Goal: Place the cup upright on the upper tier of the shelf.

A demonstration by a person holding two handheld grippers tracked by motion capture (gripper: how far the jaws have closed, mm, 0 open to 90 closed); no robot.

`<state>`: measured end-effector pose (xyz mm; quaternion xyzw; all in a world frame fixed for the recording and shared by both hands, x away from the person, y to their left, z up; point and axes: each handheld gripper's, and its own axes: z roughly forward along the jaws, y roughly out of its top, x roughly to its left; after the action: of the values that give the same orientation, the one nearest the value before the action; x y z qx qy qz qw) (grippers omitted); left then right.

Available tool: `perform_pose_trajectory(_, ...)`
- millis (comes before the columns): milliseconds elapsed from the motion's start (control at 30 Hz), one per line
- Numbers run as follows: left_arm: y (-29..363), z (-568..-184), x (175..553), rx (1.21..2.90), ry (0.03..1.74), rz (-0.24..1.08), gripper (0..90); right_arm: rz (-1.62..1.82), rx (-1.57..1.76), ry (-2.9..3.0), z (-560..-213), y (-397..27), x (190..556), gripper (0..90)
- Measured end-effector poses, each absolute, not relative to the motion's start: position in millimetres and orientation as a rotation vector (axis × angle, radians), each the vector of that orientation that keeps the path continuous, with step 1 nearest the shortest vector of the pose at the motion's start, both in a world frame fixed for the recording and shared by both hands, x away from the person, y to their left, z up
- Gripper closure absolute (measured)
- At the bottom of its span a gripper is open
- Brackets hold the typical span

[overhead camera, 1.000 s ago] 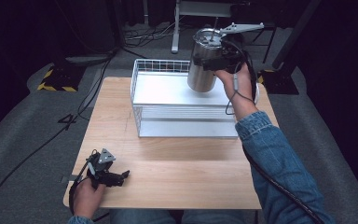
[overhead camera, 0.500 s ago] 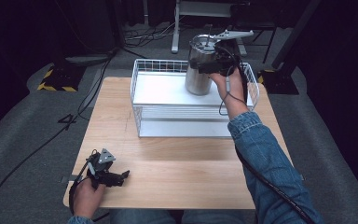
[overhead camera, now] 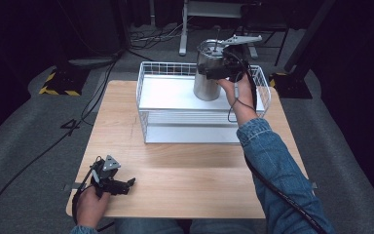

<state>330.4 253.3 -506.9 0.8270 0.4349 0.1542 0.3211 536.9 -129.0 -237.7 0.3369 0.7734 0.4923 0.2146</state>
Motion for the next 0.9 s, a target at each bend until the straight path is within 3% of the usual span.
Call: perform_pose_trajectory(900,253.2,-506.9,330.4,2.172,1.143,0.405,0.0,1.361,0.942,2.135,-237.4,-128.4,536.7,0.0)
